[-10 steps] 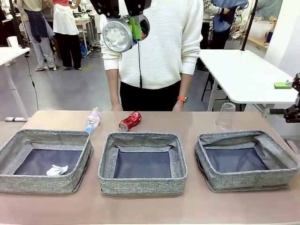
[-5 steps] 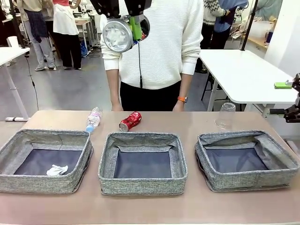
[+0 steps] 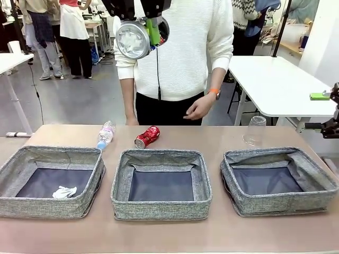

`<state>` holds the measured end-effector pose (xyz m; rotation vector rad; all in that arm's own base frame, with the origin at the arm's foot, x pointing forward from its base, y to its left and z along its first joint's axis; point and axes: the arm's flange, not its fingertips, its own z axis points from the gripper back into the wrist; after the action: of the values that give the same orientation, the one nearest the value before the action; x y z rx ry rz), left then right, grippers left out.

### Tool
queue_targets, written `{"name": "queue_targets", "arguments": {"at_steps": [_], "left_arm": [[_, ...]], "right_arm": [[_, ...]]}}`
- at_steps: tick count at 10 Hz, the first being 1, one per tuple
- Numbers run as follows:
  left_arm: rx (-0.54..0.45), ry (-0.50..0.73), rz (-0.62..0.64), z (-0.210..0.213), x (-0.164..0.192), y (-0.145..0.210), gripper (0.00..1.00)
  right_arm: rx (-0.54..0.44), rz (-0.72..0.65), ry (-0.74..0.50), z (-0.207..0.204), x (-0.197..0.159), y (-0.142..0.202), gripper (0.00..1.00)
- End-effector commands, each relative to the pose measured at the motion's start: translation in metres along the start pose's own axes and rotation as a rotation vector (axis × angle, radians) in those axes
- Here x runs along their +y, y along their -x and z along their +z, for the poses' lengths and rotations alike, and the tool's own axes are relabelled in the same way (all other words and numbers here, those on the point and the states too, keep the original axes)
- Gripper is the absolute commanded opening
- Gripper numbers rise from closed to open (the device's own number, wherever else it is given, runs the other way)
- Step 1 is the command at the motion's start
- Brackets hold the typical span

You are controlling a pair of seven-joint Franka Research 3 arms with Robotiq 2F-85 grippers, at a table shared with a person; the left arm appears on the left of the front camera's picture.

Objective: Sort the waste into the appropriate baskets.
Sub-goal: Place the picked waste into the Fabric basket indicated by the person.

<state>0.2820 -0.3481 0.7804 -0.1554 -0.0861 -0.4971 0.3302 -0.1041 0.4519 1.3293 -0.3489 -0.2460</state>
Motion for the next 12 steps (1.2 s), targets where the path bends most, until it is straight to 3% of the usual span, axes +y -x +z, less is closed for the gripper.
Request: {"name": "queue_targets", "arguments": {"at_steps": [1, 12], "left_arm": [[-0.005, -0.017, -0.004, 0.0016, 0.0047, 0.0037, 0.35], [0.0, 0.0, 0.0, 0.0, 0.0, 0.0, 0.35]], "right_arm": [[-0.005, 0.007, -0.02, -0.0016, 0.0017, -0.0005, 1.0], [0.0, 0.0, 0.0, 0.0, 0.0, 0.0, 1.0]]}}
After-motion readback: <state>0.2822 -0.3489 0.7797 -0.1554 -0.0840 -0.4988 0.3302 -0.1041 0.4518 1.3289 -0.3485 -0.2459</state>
